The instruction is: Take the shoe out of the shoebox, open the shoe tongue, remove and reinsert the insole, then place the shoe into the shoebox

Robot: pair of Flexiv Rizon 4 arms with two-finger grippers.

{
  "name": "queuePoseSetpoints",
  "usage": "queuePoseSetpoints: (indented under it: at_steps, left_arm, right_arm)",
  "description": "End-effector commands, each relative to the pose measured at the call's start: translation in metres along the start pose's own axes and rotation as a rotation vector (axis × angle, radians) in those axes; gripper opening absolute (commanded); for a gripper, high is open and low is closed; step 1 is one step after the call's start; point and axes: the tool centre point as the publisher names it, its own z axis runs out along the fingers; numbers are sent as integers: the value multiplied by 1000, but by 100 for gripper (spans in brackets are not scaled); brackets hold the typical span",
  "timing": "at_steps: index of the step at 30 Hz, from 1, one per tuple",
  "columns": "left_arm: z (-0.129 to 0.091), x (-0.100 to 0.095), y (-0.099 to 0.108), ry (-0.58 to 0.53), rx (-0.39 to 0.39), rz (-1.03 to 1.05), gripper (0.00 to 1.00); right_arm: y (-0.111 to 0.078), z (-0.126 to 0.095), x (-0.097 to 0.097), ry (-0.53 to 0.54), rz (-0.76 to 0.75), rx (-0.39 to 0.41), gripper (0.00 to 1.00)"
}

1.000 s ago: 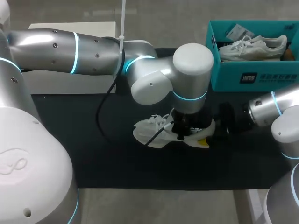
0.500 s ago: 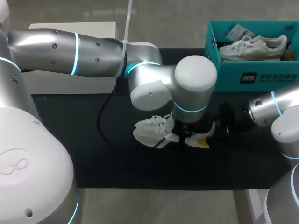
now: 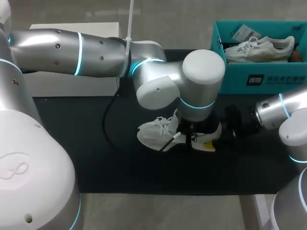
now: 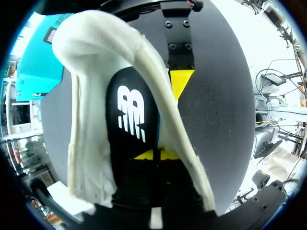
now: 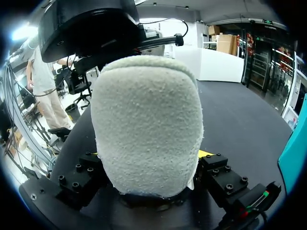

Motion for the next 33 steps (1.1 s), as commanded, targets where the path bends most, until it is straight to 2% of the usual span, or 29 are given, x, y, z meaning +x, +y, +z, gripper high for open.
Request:
queuePoseSetpoints:
  at_steps: [1, 8, 15, 28, 33]
  left_arm:
    - [89, -3, 2, -9, 9, -15, 0]
    - [60, 0, 13, -30, 76, -74, 0]
    - [32, -7, 19, -41, 189, -127, 0]
    - [-10, -21, 24, -37, 269, -176, 0]
    - [-27, -22, 19, -22, 300, -170, 0]
  right_arm:
    - [-1, 5, 2, 0, 1, 2, 0]
    - [-1, 5, 2, 0, 1, 2, 0]
    - [-1, 5, 2, 0, 1, 2, 0]
    - [-1, 5, 2, 0, 1, 2, 0]
    - [-1, 5, 2, 0, 1, 2, 0]
